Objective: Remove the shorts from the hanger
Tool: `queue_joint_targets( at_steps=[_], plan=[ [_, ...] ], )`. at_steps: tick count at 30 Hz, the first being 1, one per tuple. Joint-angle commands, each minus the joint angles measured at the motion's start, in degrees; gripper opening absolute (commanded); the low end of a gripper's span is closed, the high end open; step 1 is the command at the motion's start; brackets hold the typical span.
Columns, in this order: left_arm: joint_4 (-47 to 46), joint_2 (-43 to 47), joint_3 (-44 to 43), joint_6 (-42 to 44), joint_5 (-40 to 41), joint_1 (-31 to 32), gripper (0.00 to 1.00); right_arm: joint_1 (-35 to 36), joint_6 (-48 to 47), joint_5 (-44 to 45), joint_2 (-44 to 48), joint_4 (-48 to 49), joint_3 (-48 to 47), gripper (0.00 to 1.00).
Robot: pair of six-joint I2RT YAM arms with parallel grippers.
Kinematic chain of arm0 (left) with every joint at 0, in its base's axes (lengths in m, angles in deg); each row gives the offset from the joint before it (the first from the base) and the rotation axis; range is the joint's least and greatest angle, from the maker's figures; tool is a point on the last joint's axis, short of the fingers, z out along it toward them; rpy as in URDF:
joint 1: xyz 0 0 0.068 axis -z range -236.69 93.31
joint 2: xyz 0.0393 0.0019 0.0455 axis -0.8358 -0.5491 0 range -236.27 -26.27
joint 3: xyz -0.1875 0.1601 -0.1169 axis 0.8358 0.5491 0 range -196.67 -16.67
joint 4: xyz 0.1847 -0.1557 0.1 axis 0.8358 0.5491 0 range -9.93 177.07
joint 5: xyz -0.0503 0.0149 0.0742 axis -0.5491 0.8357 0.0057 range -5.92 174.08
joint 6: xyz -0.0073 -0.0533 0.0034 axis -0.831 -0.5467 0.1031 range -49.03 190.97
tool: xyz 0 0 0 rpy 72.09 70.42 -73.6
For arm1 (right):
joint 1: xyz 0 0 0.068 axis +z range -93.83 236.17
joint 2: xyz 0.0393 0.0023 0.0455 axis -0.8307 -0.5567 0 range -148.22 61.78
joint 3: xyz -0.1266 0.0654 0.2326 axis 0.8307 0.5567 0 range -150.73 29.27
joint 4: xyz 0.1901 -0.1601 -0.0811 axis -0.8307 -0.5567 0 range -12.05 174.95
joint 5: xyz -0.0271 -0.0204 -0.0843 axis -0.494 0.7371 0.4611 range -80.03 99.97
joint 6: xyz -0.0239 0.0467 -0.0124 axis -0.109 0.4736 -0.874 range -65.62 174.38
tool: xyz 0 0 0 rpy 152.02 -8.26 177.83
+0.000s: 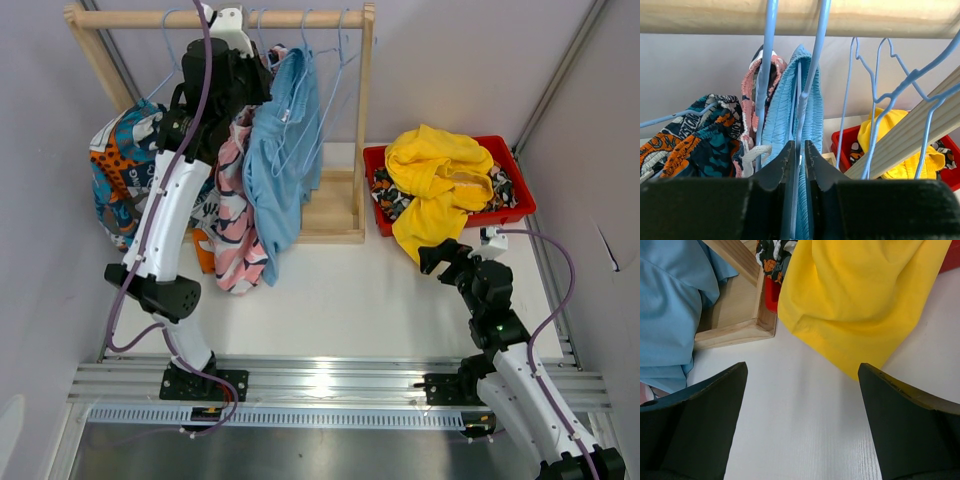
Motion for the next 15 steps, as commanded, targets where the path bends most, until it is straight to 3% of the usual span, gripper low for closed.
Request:
queue_joint_targets(
  at_steps=[1, 9, 15],
  plan=[
    [0.71, -0.25, -1.86, 1.23, -0.57, -0.47, 0.18, 0.19, -0.49, 0.35, 0.89, 1.86, 0.61, 0.99],
    [1.94, -0.51, -0.99, 1.67, -1.53, -0.47, 0.35, -0.07, -0.31, 0.35, 1.59, 1.25, 0.7, 0.99],
    [1.95, -0.86, -0.11, 1.93, -1.45, -0.47, 0.33, -0.25, -0.31, 0.35, 1.68, 1.25, 0.88, 0.99]
  ],
)
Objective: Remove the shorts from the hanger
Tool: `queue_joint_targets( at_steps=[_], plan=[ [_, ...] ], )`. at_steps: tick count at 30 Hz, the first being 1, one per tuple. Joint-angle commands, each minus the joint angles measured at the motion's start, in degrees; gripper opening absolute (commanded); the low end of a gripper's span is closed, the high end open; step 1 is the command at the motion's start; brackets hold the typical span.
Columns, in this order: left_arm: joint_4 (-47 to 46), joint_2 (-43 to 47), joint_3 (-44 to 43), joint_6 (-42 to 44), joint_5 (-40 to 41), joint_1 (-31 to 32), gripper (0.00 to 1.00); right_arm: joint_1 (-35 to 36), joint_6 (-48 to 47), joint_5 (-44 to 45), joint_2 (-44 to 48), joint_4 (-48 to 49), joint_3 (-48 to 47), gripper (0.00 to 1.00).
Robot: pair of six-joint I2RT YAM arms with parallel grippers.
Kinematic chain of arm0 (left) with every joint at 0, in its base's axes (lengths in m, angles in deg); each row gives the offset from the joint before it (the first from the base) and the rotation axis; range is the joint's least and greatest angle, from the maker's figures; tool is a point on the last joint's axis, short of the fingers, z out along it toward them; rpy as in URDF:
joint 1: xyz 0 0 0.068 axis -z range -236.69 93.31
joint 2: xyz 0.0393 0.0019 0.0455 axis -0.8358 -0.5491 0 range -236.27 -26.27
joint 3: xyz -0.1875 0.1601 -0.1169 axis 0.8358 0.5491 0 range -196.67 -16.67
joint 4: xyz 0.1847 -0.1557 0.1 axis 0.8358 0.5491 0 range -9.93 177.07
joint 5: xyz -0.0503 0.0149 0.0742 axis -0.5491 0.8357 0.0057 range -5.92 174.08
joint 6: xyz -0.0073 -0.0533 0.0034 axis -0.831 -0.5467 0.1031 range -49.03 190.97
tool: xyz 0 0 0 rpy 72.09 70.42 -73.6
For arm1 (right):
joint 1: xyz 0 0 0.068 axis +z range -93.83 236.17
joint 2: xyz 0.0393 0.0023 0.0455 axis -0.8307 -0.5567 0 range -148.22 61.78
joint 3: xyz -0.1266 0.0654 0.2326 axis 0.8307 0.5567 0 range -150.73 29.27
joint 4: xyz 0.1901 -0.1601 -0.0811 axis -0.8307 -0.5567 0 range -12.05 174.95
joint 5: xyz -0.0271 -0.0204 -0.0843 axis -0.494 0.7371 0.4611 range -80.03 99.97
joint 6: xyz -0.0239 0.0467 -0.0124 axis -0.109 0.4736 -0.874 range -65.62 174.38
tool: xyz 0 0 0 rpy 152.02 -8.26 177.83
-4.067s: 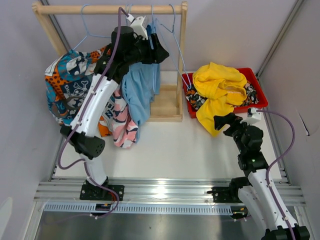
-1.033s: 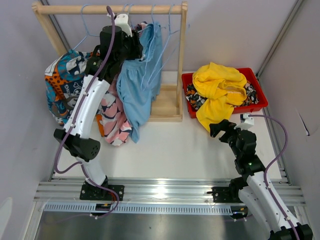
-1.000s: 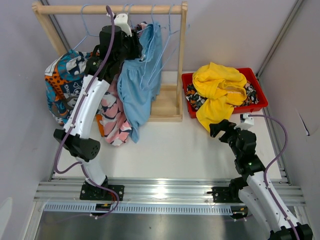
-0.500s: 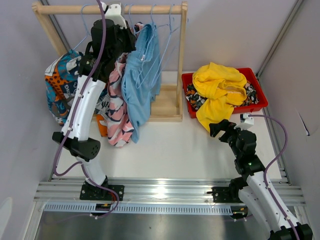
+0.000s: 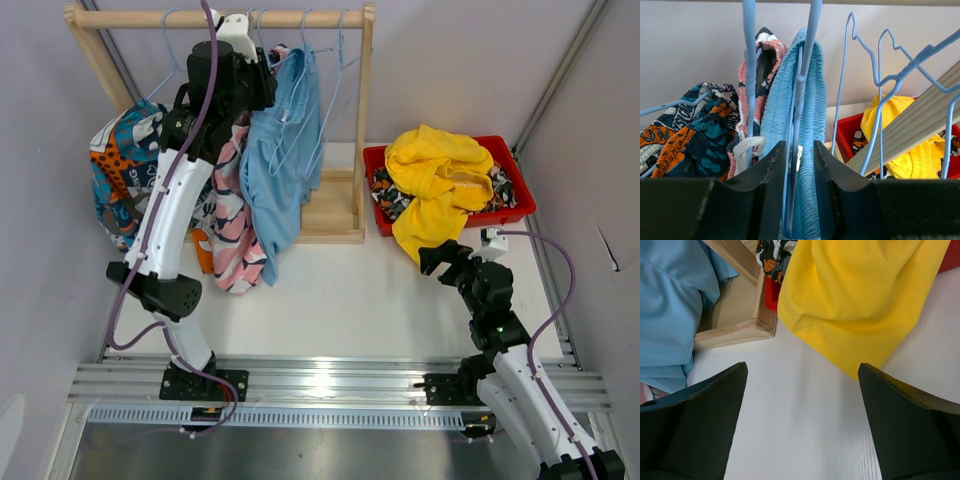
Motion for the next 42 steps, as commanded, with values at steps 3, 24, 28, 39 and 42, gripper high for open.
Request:
queue_joint_targets(
  at_steps=[3, 24, 28, 39, 42],
  plan=[
    [-0.24, -0.78, -0.26, 1.41, -0.2, -0.54, 0.33, -0.27, -0.22, 0.35, 0.79, 1.31, 0.44, 1.0],
    [1.96, 1.15, -7.2, 3.08, 1.73, 0.25, 0.0, -0.71, -0.14, -0.09, 0.79, 1.93, 0.61, 1.0],
    [1.87, 5.01, -8.17, 3.52, 0.86, 0.43, 0.0, -0.71, 0.56, -0.44, 0.87, 2.37, -0.17, 1.0],
    [2.49, 19.68, 4.28, 3.61, -3.27, 0.87, 0.0, 0.7, -1.88, -0.97, 0.88, 1.05, -8.86, 0.99],
    [-0.67, 26.02, 12.56, 3.95, -4.59, 0.87, 0.0, 1.13, -3.29, -1.06, 0.09, 1.14, -12.2, 0.99]
  ],
)
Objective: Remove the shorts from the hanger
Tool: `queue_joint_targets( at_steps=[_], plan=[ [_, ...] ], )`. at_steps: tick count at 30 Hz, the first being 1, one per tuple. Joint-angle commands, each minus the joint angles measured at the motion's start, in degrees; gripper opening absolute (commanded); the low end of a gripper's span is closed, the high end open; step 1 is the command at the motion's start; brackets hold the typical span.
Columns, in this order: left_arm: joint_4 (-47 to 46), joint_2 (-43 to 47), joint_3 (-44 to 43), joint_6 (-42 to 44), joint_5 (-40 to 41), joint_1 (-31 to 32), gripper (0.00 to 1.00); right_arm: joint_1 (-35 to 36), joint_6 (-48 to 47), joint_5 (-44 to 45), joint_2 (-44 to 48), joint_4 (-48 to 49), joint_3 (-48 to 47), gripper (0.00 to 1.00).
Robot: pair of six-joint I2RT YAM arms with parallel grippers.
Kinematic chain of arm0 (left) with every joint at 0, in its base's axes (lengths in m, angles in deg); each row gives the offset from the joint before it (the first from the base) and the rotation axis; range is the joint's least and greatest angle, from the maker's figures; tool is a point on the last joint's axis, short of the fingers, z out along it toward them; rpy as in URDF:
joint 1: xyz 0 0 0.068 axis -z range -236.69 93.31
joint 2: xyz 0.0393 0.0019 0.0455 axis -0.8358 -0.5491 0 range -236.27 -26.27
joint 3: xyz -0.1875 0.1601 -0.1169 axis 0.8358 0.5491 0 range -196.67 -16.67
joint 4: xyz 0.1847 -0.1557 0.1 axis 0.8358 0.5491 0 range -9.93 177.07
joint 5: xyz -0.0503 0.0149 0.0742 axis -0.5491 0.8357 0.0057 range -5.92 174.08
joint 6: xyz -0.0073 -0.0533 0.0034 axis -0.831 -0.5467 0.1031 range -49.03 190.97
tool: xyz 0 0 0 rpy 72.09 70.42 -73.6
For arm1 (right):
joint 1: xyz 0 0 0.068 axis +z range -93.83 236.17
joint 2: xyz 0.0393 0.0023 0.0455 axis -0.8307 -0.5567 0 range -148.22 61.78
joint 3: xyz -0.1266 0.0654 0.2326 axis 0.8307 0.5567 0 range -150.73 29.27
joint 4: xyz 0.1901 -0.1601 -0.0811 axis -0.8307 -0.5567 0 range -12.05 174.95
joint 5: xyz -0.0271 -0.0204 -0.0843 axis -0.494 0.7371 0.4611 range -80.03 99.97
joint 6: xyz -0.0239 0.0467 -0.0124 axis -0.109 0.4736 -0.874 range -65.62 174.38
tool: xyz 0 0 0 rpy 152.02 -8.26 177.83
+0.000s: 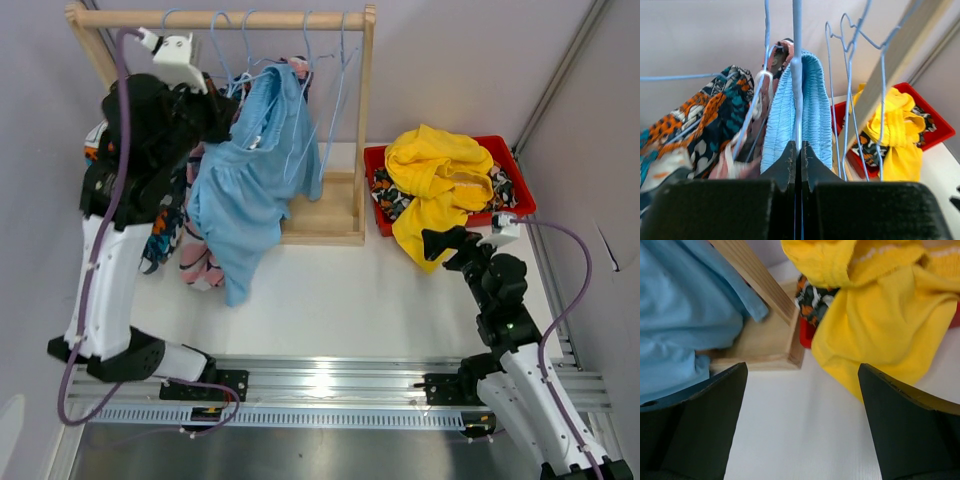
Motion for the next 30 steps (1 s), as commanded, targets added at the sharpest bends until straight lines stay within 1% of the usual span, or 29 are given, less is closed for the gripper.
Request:
queue_joint_targets(
  at_steps=[1, 2, 5, 6, 8, 9, 10, 11, 12, 13, 14, 15, 16, 18, 21, 22, 24, 25, 27, 30],
  plan=[
    [-7.45, 7.82, 5.0, 1.27, -2.02, 0.26, 0.0, 0.7, -2.6, -0.23, -0.66, 1.73, -6.03, 1.0],
    [-7.72, 8.35, 6.15, 1.53, -1.84, 0.26, 0.0, 0.96, -2.78, -0.31, -1.36, 1.81, -6.64, 1.0],
    [-5.88, 8.26, 5.37, 1.1, -2.19, 0.26, 0.0, 1.75, -2.78, -0.23, -2.76, 1.55, -8.93, 0.99],
    [-6.31, 9.05, 6.07, 0.74, -3.41, 0.26, 0.0, 2.1, -2.78, -0.31, -2.77, 1.12, -9.46, 0.99],
    [-7.19, 11.5, 11.93, -0.66, -6.31, 0.26, 0.0, 3.24, -3.13, -3.03, -2.42, 1.02, -10.6, 1.0],
    [-7.54, 14.82, 13.79, -1.01, -7.71, 0.52, 0.0, 3.6, -3.56, -4.34, -2.07, 1.37, -10.87, 1.0],
    [-8.68, 17.21, 19.11, -1.28, -8.25, 0.7, 0.0, 3.95, -4.61, -6.18, -1.72, 1.72, -11.13, 0.99],
    [-9.38, 19.58, 22.13, -1.72, -8.78, 0.78, 0.0, 4.21, -5.06, -10.03, -1.46, 2.07, -11.83, 1.0],
    [-9.82, 24.39, 29.73, -1.72, -9.13, 0.79, 0.0, 4.82, -5.5, -12.33, -1.1, 2.69, -12.27, 0.99],
    [-9.39, 26.61, 31.89, -1.55, -10.0, 0.79, 0.0, 5.09, -6.11, -16.71, -1.1, 3.04, -12.8, 0.99],
    [-8.78, 28.64, 33.83, -1.37, -10.62, 0.79, 0.0, 5.44, -6.2, -18.75, -1.28, 3.39, -14.28, 1.0],
    [-7.99, 32.14, 38.2, -1.11, -11.5, 0.87, 0.0, 6.14, -6.21, -20.51, -2.06, 3.92, -15.17, 1.0],
    [-6.42, 33.56, 39.37, 0.11, -13.77, 0.87, 0.0, 6.67, -6.29, -23.23, -2.76, 4.19, -16.22, 1.0],
    [-3.95, 35.85, 42.53, 1.79, -15.54, 1.05, 0.0, 8.6, -6.29, -24.92, -4.87, 4.89, -19.11, 1.0],
    [-2.01, 40.51, 44.39, 2.15, -16.86, 1.84, 0.0, 11.32, -6.99, -25.36, -7.25, 5.94, -22.28, 0.99],
    [-1.4, 41.74, 43.61, 1.54, -20.52, 1.93, 0.0, 13.6, -7.26, -24.32, -8.73, 6.12, -22.82, 0.99],
    [0.28, 42.71, 42.81, 0.83, -25.46, 1.93, 0.0, 16.16, -8.74, -22.82, -10.41, 6.21, -24.39, 0.99],
    [0.45, 43.5, 41.59, 0.13, -27.74, 1.84, 0.0, 18.95, -9.36, -21.16, -11.98, 6.12, -24.93, 0.99],
    [1.24, 44.04, 40.36, -0.75, -32.48, 1.93, 0.0, 21.95, -11.29, -18.96, -13.4, 5.95, -25.81, 0.99],
    [2.3, 43.86, 35.79, -1.72, -35.58, 1.93, 0.0, 27.49, -13.93, -13.77, -15.86, 6.3, -26.69, 0.99]
  ],
)
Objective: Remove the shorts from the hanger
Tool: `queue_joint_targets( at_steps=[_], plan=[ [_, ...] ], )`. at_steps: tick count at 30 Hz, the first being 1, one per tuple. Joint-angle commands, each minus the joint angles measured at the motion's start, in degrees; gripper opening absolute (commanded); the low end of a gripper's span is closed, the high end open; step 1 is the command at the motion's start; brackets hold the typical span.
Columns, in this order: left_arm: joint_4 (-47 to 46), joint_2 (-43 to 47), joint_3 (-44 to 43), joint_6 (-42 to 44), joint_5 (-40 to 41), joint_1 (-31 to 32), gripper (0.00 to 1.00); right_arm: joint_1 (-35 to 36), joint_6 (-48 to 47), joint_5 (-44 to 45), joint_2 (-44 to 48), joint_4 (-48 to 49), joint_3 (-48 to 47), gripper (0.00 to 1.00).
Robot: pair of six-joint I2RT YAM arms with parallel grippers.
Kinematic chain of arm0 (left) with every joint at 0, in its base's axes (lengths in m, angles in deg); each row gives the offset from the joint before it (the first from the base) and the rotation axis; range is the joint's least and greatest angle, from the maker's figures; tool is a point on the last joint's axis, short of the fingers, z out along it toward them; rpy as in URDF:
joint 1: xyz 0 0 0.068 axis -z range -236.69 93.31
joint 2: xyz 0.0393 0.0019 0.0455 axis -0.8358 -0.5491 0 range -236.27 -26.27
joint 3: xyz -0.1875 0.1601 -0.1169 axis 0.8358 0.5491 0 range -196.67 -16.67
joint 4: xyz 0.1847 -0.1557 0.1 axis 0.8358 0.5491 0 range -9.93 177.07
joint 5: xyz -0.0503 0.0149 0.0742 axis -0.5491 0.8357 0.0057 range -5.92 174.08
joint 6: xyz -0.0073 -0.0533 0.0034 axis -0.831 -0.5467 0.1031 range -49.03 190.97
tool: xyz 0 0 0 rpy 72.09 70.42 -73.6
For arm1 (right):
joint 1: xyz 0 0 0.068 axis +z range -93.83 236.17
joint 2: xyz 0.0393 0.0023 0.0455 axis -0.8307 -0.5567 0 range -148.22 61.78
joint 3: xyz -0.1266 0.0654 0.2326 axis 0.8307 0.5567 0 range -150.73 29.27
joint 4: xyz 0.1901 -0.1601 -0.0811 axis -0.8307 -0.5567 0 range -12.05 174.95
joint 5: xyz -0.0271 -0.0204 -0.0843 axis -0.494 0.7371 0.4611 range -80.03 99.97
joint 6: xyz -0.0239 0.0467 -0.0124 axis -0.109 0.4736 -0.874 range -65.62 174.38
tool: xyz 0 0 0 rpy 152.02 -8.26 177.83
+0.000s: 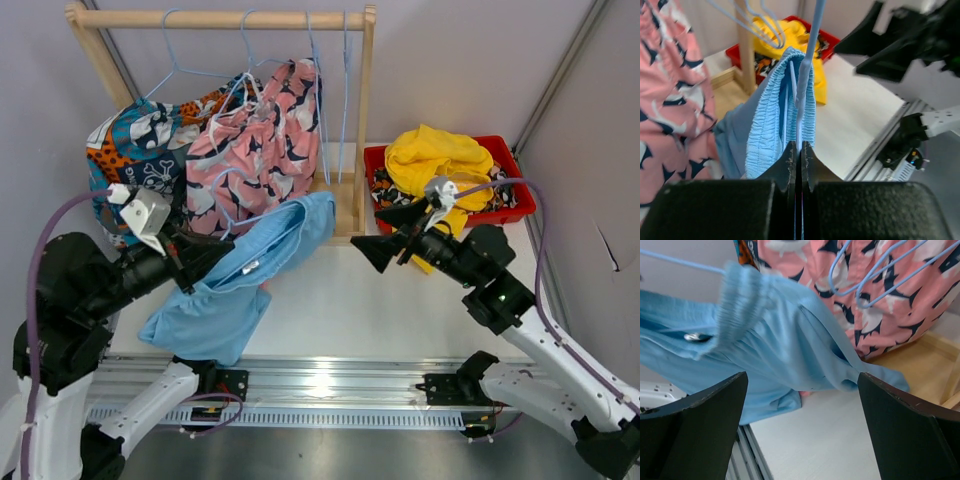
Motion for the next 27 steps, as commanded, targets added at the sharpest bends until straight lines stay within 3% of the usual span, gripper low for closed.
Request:
queue_joint_targets(
  at_steps=[1, 13, 14, 15, 16, 17, 18, 23, 27],
  plan=[
    [-2.49, -0.14, -6.16, -2.37, -8.99, 0.49, 0.0, 4.86, -4.89, 6.91, -2.14, 2.08, -2.86, 1.0],
    [-2.4, 0.57, -8.63, -2.9, -10.04, 3.74, 0.0, 10.49, -6.04, 12.64, -9.7, 10.68, -2.69, 1.0],
    [-2.57, 0.57, -8.46, -2.91, -10.05, 3.74, 0.0, 10.58, -6.47, 12.2, -10.14, 12.0, -2.6, 0.89],
    [-2.49, 0.65, -8.28, -2.73, -9.78, 3.83, 0.0, 10.58, -6.39, 12.63, -10.49, 12.36, -2.69, 0.71],
    [-2.31, 0.48, -8.28, -2.56, -9.17, 4.0, 0.0, 10.49, -6.48, 12.81, -10.49, 14.1, -2.43, 0.49],
    [-1.96, 0.48, -8.37, -2.38, -8.56, 4.18, 0.0, 10.58, -7.52, 13.16, -10.23, 15.08, -2.08, 0.08],
    [-1.61, 0.48, -8.19, -2.12, -8.12, 4.35, 0.0, 10.49, -7.7, 16.12, -9.88, 15.61, -1.47, 0.0],
    [-0.55, 0.39, -8.28, -1.59, -6.01, 5.41, 0.0, 4.8, -8.94, 20.9, -6.45, 18.17, 0.21, 0.0],
    [0.15, 0.22, -7.85, -1.24, -5.48, 5.85, 0.0, -5.31, -4.9, 13.63, -5.05, 16.58, -0.05, 0.0]
  ],
)
